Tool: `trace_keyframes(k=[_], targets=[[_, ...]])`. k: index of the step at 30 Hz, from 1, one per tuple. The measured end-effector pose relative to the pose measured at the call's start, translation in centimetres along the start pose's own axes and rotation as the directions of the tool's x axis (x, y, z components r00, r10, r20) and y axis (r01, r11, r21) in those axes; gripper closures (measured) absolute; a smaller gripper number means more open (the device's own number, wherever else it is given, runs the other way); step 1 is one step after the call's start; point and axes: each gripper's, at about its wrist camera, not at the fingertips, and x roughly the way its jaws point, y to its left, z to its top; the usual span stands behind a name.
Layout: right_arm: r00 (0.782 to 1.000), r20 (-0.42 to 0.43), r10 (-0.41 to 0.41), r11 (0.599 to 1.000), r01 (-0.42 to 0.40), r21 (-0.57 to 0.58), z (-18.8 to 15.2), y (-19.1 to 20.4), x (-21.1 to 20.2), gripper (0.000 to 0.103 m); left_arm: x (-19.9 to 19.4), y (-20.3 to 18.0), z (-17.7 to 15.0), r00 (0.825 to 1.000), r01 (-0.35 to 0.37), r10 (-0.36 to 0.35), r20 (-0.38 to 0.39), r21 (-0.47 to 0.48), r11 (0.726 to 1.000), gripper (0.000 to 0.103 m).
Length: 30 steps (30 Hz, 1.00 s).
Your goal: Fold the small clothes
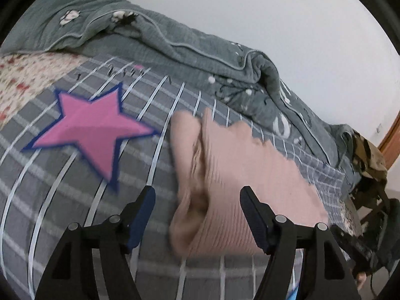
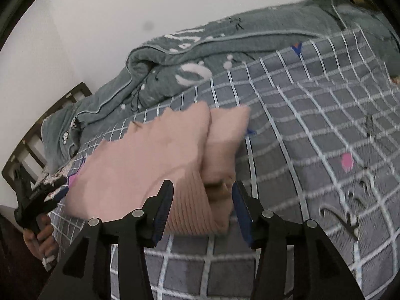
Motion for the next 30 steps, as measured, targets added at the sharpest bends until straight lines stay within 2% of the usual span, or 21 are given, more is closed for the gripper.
trace_keyframes(k=[3, 5, 10, 17, 30], targets=[[0.999, -0.04, 0.028, 1.0, -0.028, 0.007, -0.5, -0.1, 0.4, 0.055, -0.9, 0.5, -1.8, 0.999, 0.037, -0.037, -0.029, -0.008, 0.999, 0.035], [0.999, -0.043, 0.011, 1.0, -0.012, -0.012, -0.8, 0.2, 0.4, 0.055, -0.9, 0.5, -2.9, 0.997, 0.057, -0.057, -0.061, -0.007, 0.998, 0.035], [0.998, -0.06, -0.017, 0.999, 0.015, -0.034, -1.1, 0.7, 0.2, 0.055, -0.9, 0.3, -3.8, 0.995, 0.075, -0.076, -0.06, -0.017, 0.997, 0.035], [0.997, -0.076, -0.018, 0.999, 0.015, -0.045, -1.7, 0.6, -0.1, 0.055, 0.7, 0.3, -3.3, 0.987, 0.139, -0.144, -0.068, -0.072, 0.988, 0.035], [0.997, -0.072, -0.037, 0.997, 0.032, -0.068, -2.8, 0.9, -0.4, 0.054, 2.7, -0.3, -2.0, 0.989, 0.133, -0.138, -0.051, -0.099, 0.986, 0.035]])
